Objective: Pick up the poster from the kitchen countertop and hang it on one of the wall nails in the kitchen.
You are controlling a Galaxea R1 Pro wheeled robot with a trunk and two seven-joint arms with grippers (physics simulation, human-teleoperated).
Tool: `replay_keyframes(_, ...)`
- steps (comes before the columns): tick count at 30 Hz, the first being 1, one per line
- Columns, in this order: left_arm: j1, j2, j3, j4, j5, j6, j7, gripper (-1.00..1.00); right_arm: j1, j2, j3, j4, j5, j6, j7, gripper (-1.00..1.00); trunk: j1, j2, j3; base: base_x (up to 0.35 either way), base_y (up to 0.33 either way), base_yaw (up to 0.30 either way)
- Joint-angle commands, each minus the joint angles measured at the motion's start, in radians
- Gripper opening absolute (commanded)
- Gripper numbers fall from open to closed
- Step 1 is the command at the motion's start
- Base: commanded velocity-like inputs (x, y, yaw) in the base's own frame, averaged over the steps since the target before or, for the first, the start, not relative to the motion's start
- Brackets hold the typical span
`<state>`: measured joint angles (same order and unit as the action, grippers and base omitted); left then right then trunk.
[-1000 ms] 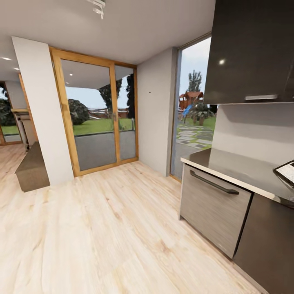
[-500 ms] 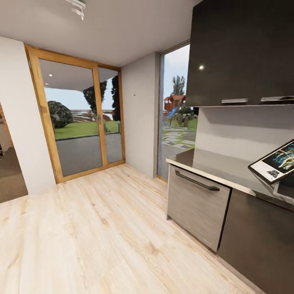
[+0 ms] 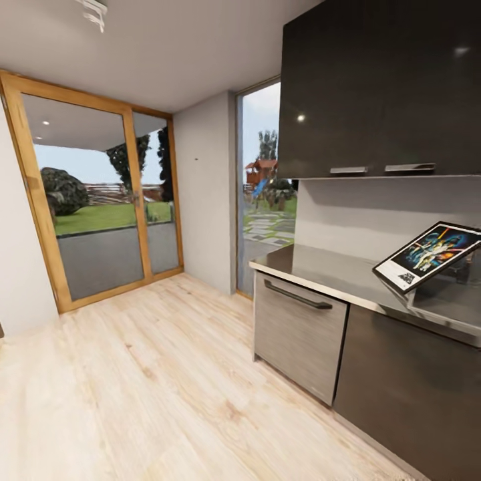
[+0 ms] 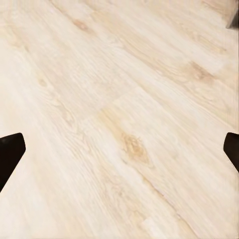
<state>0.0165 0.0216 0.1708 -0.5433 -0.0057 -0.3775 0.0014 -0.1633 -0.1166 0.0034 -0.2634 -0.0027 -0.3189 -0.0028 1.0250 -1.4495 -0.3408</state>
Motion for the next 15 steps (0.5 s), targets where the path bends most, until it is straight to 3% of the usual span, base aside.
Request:
replay_keyframes(1, 0.0, 0.0, 0.001, -0.001, -0.001, -0.001, 0.0, 1.0, -0.001, 0.0, 0.001, 0.001, 0.0, -0.003, 0.0, 1.0, 0.0, -0.001, 0.0, 0.0, 0.0, -0.225)
replay_keyframes(7, 0.0, 0.0, 0.001, -0.001, -0.001, -0.001, 0.0, 1.0, -0.001, 0.0, 0.001, 0.001, 0.0, -0.003, 0.0, 1.0, 0.0, -0.001, 0.007, 0.0, 0.0, -0.222)
replay_keyframes(15, 0.0, 0.0, 0.001, -0.001, -0.001, -0.001, 0.0, 1.0, -0.001, 0.0, 0.001, 0.001, 0.0, -0.003, 0.001, 1.0, 0.0, -0.001, 0.007, 0.0, 0.0, -0.137)
